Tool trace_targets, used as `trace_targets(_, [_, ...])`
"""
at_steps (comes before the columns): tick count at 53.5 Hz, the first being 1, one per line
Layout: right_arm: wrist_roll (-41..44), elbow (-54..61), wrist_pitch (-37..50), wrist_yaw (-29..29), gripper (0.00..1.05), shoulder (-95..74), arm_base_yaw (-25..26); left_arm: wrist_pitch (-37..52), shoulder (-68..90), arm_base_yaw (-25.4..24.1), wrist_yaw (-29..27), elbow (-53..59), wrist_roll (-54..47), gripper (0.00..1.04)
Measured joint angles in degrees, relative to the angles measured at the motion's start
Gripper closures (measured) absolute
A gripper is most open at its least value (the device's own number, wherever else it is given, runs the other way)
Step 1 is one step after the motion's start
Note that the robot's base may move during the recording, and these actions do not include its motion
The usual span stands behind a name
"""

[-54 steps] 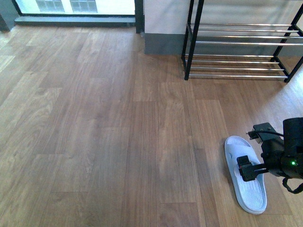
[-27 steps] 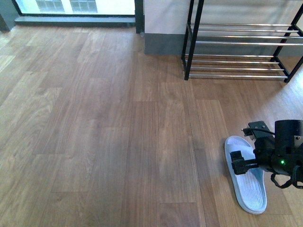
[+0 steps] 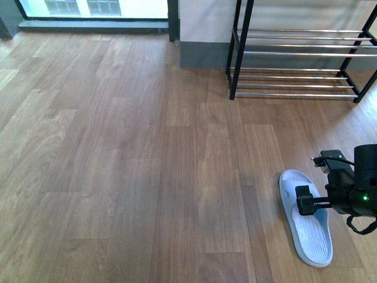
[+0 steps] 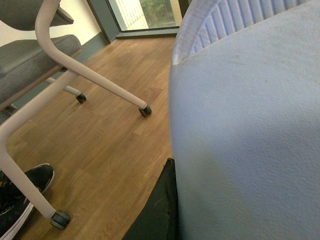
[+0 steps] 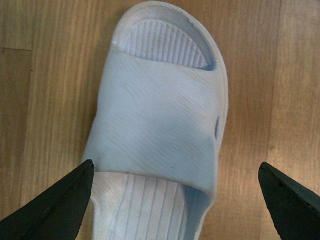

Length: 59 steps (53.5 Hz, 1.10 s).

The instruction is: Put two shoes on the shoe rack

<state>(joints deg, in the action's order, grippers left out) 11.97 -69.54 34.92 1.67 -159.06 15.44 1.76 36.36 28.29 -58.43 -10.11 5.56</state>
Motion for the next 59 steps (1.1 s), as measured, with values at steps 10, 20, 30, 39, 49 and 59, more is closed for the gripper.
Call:
trace_targets(10, [3.02, 0.00, 0.09, -1.16, 0.09, -0.28, 0.77, 0.00, 0.00, 0.00, 0.00, 0.00, 0.00, 1.03])
trace_targets(20, [6.29, -1.38, 0.85, -2.23, 0.09, -2.01, 1.20, 0.00, 0.00, 0.00, 0.00, 0.00, 0.02, 1.03])
trace_targets(30, [6.10, -1.97, -0.39, -0.94, 0.09, -2.58, 2.16, 0.00, 0.00, 0.00, 0.00, 0.00, 0.00, 1.03])
trace_targets(39, [5.03, -2.27, -1.27, -0.26, 0.09, -2.36, 2.97, 0.00, 0.00, 0.00, 0.00, 0.00, 0.00, 1.03])
trace_targets(49, [6.69, -2.36, -0.28, -1.60, 0.09, -2.60, 3.39, 0.00, 0.00, 0.00, 0.00, 0.00, 0.02, 1.03])
trace_targets(59, [8.37, -2.38, -0.31, -1.46, 0.09, -3.13, 3.52, 0.00, 0.00, 0.00, 0.00, 0.00, 0.00, 1.03])
